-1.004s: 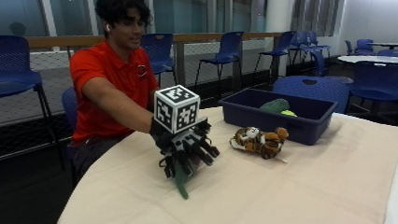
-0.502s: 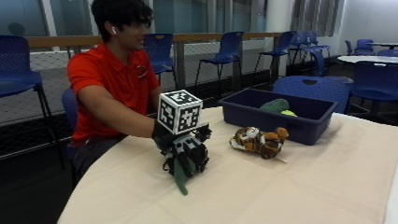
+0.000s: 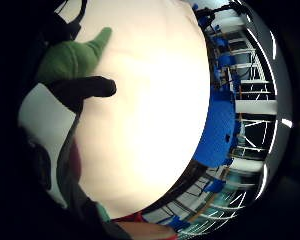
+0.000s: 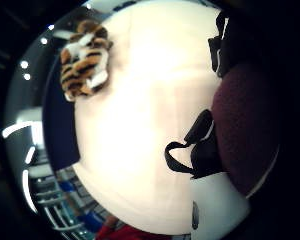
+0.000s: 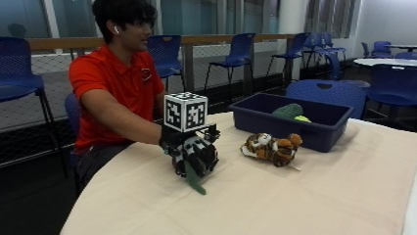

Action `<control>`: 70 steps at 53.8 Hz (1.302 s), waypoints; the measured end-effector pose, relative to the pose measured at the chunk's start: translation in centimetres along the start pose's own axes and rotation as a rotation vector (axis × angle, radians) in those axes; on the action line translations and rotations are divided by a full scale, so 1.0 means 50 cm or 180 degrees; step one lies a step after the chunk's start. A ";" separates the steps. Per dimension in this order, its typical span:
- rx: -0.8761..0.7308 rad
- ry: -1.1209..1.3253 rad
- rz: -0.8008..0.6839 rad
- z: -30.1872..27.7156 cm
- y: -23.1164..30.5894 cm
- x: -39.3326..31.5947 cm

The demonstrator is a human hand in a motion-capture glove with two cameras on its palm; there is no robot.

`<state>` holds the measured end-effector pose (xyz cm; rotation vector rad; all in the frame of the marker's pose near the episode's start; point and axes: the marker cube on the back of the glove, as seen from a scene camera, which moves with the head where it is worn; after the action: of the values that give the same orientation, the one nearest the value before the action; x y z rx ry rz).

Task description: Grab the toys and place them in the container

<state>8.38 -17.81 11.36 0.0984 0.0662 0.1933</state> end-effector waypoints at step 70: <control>-0.0006 0.0024 -0.0154 -0.074 0.005 0.001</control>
<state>8.09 -17.22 7.71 0.0941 0.0758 0.1453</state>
